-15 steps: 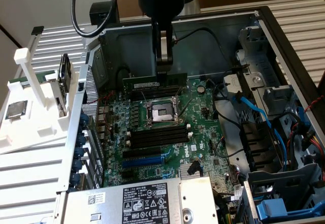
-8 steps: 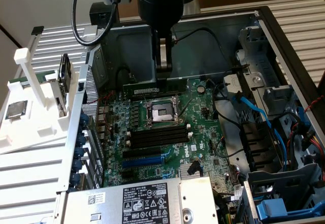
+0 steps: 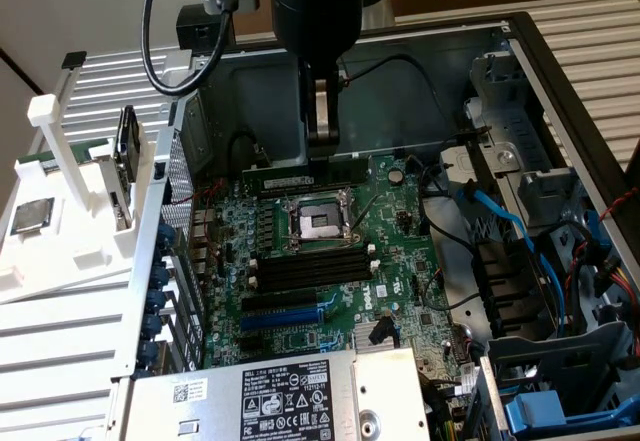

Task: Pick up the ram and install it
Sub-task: 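Insert the ram into the slot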

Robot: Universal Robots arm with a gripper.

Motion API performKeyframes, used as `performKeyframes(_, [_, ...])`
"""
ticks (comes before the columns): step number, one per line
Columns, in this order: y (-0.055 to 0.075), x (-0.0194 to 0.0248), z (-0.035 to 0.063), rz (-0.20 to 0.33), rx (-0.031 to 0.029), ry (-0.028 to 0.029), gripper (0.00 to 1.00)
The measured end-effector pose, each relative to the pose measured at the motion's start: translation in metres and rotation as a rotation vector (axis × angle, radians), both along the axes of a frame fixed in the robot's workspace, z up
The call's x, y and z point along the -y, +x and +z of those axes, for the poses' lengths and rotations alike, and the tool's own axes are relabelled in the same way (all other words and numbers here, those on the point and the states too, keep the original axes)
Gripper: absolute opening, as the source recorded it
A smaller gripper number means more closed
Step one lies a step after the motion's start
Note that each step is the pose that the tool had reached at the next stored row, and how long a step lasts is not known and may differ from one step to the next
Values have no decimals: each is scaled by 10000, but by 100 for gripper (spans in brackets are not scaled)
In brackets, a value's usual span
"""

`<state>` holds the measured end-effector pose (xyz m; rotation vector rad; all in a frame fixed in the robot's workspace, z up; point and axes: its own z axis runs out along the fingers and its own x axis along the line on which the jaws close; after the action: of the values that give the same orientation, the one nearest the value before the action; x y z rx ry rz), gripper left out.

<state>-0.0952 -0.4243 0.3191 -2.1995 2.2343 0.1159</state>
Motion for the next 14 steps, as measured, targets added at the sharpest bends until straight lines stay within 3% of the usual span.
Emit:
performKeyframes(9, [0,0,-27,1,-2,-6,13])
performKeyframes(14, [0,0,-96,0,0,-2,13])
